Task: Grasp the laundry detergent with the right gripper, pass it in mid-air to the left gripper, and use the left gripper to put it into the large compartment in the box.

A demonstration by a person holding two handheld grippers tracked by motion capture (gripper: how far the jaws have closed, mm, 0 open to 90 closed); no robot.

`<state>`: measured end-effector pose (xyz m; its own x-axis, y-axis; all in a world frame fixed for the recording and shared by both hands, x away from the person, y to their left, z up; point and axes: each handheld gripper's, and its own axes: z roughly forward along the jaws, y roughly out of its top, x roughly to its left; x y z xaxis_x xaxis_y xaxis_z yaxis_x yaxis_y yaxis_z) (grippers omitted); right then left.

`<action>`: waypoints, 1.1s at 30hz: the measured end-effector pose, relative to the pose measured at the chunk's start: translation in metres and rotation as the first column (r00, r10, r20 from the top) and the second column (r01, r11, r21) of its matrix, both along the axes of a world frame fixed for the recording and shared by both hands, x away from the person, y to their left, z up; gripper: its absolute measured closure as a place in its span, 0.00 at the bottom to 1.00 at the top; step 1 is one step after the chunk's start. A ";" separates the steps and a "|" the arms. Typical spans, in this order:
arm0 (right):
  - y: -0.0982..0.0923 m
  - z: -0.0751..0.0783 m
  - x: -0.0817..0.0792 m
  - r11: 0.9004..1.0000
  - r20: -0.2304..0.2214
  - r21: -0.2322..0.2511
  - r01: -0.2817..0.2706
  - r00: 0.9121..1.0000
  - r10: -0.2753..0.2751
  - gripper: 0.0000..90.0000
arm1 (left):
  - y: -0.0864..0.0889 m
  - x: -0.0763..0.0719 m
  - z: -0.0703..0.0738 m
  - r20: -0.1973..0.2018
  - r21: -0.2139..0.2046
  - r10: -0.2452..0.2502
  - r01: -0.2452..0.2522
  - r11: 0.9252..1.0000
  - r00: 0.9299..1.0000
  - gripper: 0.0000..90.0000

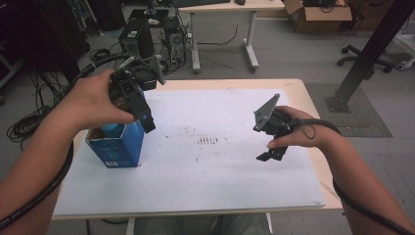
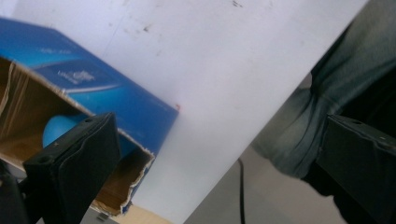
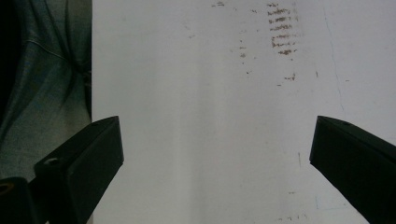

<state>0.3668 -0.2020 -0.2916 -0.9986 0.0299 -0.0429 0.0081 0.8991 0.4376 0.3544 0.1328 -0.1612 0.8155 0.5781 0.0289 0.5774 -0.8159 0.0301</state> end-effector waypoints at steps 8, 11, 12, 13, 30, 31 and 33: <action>0.001 0.007 -0.006 1.000 0.008 -0.020 -0.016 1.000 0.016 0.03 | -0.021 -0.009 -0.001 -0.018 0.021 -0.171 0.172 0.985 0.985 0.00; 0.002 0.009 -0.007 0.999 0.017 -0.033 -0.023 1.000 0.024 0.03 | -0.029 -0.011 -0.006 -0.053 0.031 -0.232 0.234 0.972 0.971 0.00; 0.002 0.009 -0.008 0.999 0.017 -0.036 -0.027 0.999 0.028 0.03 | -0.031 -0.012 -0.007 -0.055 0.037 -0.254 0.256 0.966 0.966 0.00; 0.003 0.010 -0.008 0.999 0.018 -0.038 -0.029 0.999 0.030 0.03 | -0.033 -0.012 -0.009 -0.061 0.033 -0.269 0.272 0.962 0.961 0.00; 0.006 0.014 -0.014 0.995 0.010 -0.094 -0.034 0.999 0.035 0.03 | -0.060 -0.013 -0.050 -0.123 0.028 -0.500 0.507 0.862 0.857 0.00; 0.006 0.014 -0.014 0.995 0.009 -0.097 -0.030 0.999 0.031 0.03 | -0.061 -0.013 -0.051 -0.125 0.026 -0.520 0.527 0.849 0.845 0.00; 0.005 0.015 -0.013 0.994 0.019 -0.107 -0.028 0.999 0.030 0.03 | -0.063 -0.013 -0.055 -0.136 0.014 -0.537 0.544 0.839 0.832 0.00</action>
